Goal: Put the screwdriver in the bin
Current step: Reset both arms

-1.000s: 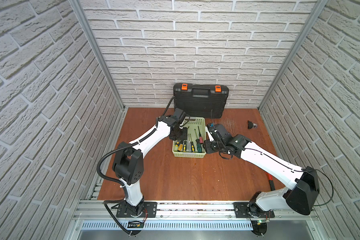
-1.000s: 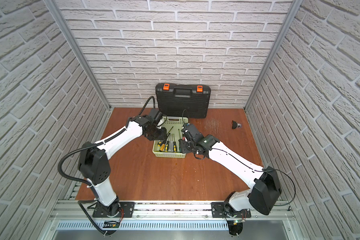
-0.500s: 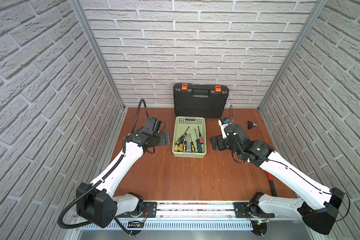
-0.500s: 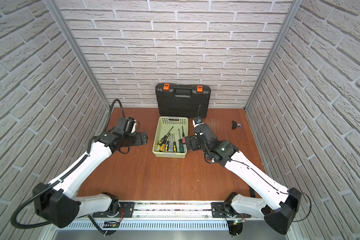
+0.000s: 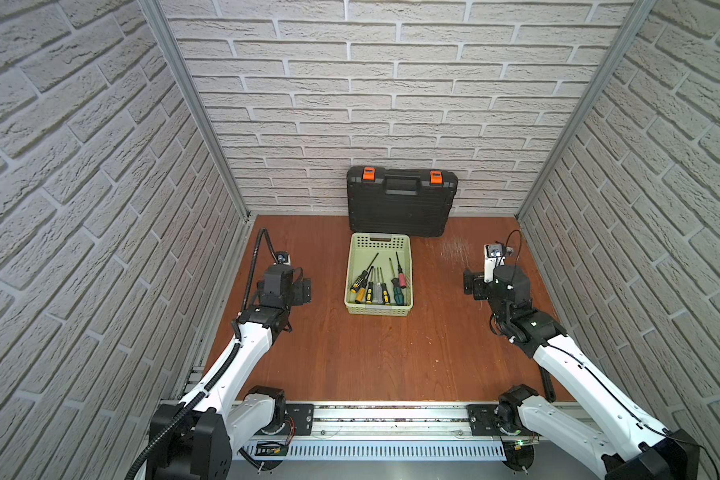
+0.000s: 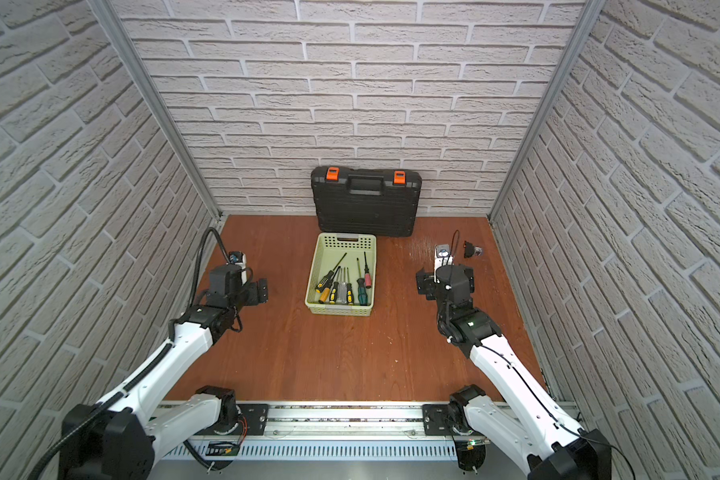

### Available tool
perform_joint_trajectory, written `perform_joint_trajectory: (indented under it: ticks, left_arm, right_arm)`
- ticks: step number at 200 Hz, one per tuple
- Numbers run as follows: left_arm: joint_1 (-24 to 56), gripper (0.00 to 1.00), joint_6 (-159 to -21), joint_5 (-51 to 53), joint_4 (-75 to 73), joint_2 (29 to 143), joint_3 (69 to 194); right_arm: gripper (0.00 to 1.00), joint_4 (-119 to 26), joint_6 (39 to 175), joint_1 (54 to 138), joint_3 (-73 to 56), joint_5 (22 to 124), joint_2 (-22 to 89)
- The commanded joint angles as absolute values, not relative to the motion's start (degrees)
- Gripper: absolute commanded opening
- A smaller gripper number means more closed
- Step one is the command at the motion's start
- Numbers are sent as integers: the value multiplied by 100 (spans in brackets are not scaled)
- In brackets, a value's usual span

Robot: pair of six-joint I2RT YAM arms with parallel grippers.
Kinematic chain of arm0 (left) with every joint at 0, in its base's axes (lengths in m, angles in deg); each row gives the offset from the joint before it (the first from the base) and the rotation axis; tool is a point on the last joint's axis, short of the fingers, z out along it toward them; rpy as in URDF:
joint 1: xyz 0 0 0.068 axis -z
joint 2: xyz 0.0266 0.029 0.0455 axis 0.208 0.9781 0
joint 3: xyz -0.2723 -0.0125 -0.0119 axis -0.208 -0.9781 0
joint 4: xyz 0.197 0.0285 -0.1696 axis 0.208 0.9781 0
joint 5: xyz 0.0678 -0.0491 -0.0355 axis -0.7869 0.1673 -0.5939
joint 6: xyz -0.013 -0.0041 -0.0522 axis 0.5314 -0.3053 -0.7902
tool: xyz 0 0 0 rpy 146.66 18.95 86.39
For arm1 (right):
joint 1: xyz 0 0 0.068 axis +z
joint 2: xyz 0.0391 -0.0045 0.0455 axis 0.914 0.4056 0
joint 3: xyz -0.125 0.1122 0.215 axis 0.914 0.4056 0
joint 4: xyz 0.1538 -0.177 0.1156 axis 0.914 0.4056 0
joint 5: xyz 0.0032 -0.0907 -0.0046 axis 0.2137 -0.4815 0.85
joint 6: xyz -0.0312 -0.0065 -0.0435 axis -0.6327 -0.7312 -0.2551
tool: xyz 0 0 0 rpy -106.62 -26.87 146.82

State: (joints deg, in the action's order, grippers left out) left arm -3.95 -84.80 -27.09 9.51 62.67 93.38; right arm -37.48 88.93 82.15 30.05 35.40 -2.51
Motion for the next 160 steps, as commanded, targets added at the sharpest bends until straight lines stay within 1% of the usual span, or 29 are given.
perform_joint_trajectory:
  ticks: [1, 22, 43, 68, 75, 88, 106, 114, 130, 138, 150, 160]
  left_arm:
    - [-762, 98, -7850, -2905, -890, 6480, 8754]
    - [-860, 98, -7550, -2893, -1671, 6815, 8348]
    - [-1112, 98, -7768, -2607, -2611, 7053, 7997]
    - [-1371, 98, -7665, -2462, -3423, 7672, 7877]
    - [-1430, 98, -7690, -2352, -3486, 7715, 7897]
    - [-1566, 98, -7755, -2111, -4072, 7974, 7837]
    - [-1681, 98, -7991, -1880, -4018, 8282, 8091]
    - [-1681, 98, -8014, -1774, -4620, 8515, 7974]
    - [-1588, 98, -7960, -1860, -5348, 9057, 7822]
    - [-1525, 98, -7866, -1941, -5793, 9355, 7760]
    - [-1512, 98, -7894, -1958, -5102, 9188, 7947]
    - [-1560, 98, -7899, -1876, -5207, 9315, 8013]
  right_arm:
    - [99, -5261, 8764, 7966, 3597, 3918, -150]
    - [99, -6077, 8897, 7696, 3994, 4267, 238]
    - [99, -6782, 8825, 7470, 4329, 4468, 748]
    - [99, -7672, 9048, 7139, 4665, 4872, 1315]
    - [99, -7927, 9054, 7098, 4725, 4942, 1482]
    - [99, -8348, 9020, 7052, 4786, 5075, 1868]
    - [99, -9011, 9015, 7038, 4856, 5264, 2435]
    - [99, -9156, 9017, 7038, 4848, 5303, 2639]
    - [99, -9560, 9005, 7038, 4915, 5307, 2929]
    - [99, -9454, 8995, 7038, 4886, 5338, 2911]
    - [99, -9257, 8995, 7029, 4823, 5384, 2857]
    - [99, -9269, 8995, 7022, 4811, 5377, 2898]
